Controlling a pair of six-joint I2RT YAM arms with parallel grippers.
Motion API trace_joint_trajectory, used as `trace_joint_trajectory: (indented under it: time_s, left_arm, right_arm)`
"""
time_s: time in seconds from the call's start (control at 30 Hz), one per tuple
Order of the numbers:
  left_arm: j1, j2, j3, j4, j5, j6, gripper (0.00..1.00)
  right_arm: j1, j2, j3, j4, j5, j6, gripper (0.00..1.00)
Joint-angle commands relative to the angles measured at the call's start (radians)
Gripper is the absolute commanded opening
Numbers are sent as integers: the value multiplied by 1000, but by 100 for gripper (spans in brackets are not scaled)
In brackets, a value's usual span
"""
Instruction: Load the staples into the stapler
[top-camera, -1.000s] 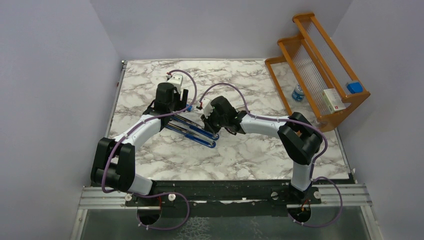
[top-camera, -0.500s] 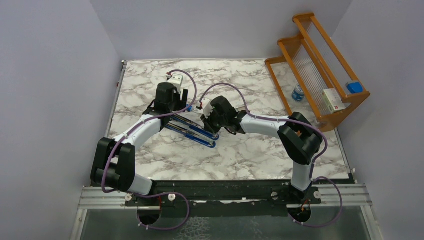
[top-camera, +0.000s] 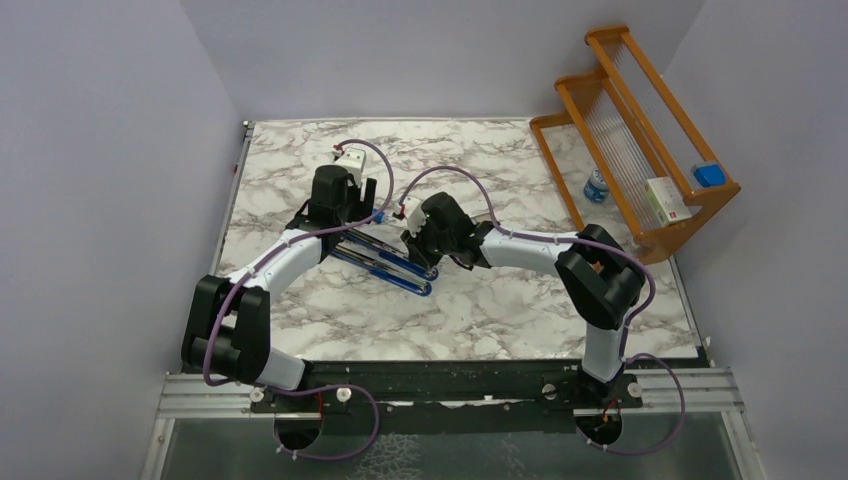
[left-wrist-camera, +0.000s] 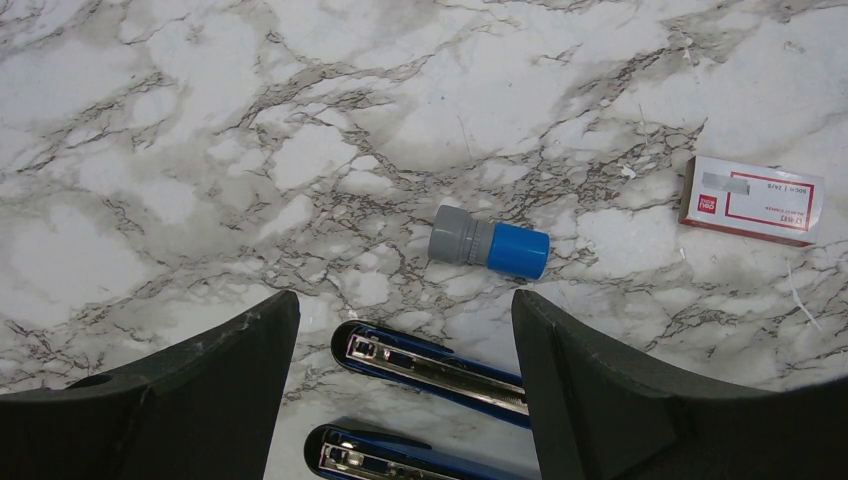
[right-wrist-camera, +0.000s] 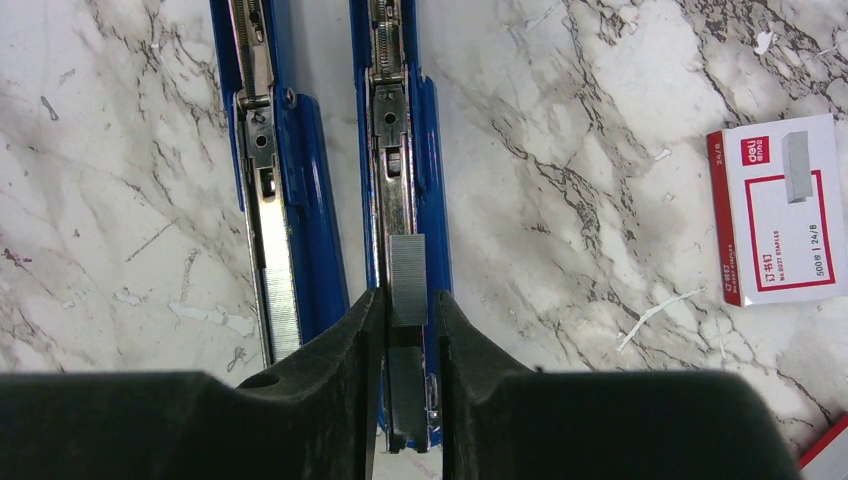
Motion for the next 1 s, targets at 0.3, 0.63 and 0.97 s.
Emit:
trace_joint_trajectory:
  time_s: [0.3,0.63,0.97]
  left_arm:
    - [8,-25,-18,27,17,-7,81]
    - [8,-26,-18,29,19,-7,81]
    - [8,-25,-18,29,18,-8,81]
  right_arm:
    - [9,-35,-43,-7,19,34,35]
    - [8,-56,-44,50,41,70,42]
    - [8,-78,-53,121,62,108,44]
